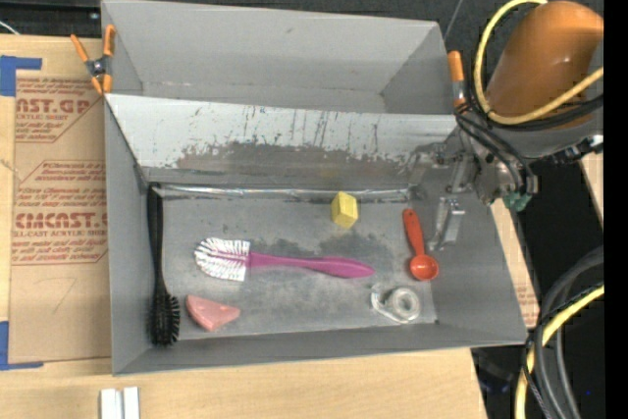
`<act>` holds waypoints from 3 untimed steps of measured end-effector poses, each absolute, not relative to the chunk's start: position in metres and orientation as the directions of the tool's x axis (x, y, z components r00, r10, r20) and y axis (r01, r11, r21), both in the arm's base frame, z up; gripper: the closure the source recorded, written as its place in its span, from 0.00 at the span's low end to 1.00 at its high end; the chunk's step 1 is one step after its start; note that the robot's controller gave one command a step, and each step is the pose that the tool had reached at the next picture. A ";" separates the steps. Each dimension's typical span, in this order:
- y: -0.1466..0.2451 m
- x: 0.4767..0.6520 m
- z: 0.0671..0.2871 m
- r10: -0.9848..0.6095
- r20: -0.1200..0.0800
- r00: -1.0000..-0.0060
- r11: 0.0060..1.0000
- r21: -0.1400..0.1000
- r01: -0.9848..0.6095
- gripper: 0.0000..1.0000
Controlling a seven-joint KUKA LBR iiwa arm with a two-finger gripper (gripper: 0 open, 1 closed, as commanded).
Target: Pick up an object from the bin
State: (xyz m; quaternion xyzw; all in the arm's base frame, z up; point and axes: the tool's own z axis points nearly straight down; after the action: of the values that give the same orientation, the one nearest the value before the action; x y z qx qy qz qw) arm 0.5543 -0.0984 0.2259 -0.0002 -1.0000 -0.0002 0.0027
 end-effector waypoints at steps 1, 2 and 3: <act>-0.098 0.556 0.230 -0.002 -0.003 -1.000 1.000 -0.001 -0.002 0.00; -0.030 0.550 0.098 -0.180 -0.005 -0.984 0.984 -0.002 -0.180 0.00; -0.008 0.534 0.150 -0.188 -0.014 -0.982 0.982 -0.005 -0.188 0.00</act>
Offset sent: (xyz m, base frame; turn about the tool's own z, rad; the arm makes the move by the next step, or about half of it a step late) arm -0.0067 0.0820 -0.1559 -0.2187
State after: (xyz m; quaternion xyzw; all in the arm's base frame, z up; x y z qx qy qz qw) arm 0.5340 -0.0077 0.1497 0.0945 -0.9955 0.0018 -0.0072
